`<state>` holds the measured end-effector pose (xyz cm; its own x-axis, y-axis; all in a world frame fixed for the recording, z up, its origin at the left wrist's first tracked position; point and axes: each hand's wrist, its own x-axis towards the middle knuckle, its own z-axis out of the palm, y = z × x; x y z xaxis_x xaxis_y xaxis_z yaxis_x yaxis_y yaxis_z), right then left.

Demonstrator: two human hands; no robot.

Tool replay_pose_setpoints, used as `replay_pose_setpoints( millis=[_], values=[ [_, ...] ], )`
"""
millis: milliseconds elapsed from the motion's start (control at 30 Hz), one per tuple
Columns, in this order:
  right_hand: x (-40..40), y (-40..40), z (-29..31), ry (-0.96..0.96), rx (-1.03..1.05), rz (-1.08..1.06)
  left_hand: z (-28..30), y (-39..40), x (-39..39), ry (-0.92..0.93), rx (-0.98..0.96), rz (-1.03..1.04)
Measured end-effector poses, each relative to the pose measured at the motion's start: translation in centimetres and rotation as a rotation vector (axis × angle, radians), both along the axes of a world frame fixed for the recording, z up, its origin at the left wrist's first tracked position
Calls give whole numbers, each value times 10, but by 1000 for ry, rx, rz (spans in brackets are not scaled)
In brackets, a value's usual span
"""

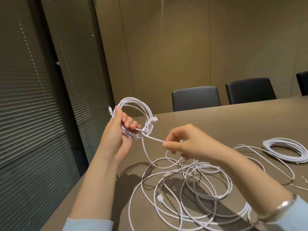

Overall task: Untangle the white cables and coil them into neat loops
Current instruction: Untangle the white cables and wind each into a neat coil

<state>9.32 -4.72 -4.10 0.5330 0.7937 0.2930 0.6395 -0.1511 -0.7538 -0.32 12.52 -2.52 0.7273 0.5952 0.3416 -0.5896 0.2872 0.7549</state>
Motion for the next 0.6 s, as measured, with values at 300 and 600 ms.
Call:
replay_pose_setpoints(
  millis=[300,600],
  values=[
    [12,-16,4,68,-88,-2,6,12,-13,-119,-122,-50],
    [41,-26,-1,84,-118,-273,3,30,-19,-129,-162,-7]
  ],
)
